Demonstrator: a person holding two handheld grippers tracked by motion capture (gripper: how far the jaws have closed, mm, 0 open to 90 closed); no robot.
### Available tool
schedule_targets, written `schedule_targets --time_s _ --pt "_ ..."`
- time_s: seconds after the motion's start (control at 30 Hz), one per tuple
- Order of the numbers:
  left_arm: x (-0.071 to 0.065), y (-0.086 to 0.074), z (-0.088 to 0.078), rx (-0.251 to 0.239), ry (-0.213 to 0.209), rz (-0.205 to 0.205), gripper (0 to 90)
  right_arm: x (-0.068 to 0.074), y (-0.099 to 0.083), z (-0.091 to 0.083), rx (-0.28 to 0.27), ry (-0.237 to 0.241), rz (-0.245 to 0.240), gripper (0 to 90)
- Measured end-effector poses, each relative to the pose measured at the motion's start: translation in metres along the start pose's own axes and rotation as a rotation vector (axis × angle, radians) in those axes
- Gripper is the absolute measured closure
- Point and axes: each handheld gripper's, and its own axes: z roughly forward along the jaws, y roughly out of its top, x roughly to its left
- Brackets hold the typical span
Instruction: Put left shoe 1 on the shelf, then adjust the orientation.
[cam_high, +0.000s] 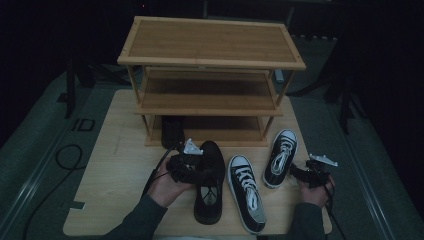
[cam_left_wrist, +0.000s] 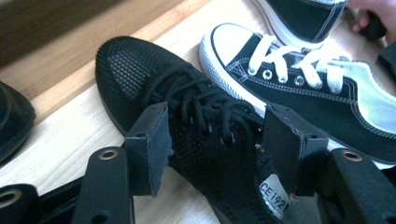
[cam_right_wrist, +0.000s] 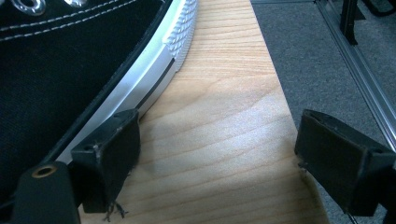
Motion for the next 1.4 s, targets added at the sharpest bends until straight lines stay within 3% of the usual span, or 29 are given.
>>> schedule_targets --time_s 0.2,0.3,0.37,0.47,0.6,0.83,1.07,1.4 --pt "-0.001 -0.009 0.007 0.043 -0.003 -0.011 47.7 0.0 0.0 0.0 0.0 0.0 0.0 14.2" --pt "0.001 -0.013 0.007 0.057 -0.024 -0.023 54.8 0.0 0.0 0.0 0.0 0.0 0.001 14.1" --pt "0.002 -0.013 0.005 0.067 -0.058 -0.03 66.5 0.0 0.0 0.0 0.0 0.0 0.0 14.2" --pt "0.001 -0.012 0.001 0.083 -0.037 -0.007 79.0 0.0 0.0 0.0 0.0 0.0 0.0 14.2" --pt "0.007 -0.014 -0.006 0.083 0.016 -0.004 86.3 0.0 0.0 0.0 0.0 0.0 0.0 14.2" --pt "0.028 -0.021 -0.017 0.075 0.078 -0.032 87.0 0.0 0.0 0.0 0.0 0.0 0.0 14.2" --pt "0.038 -0.03 -0.026 0.068 0.123 -0.068 86.9 0.0 0.0 0.0 0.0 0.0 0.0 14.2" --pt "0.04 -0.029 -0.023 0.112 0.123 -0.008 78.9 0.0 0.0 0.0 0.0 0.0 0.0 14.2"
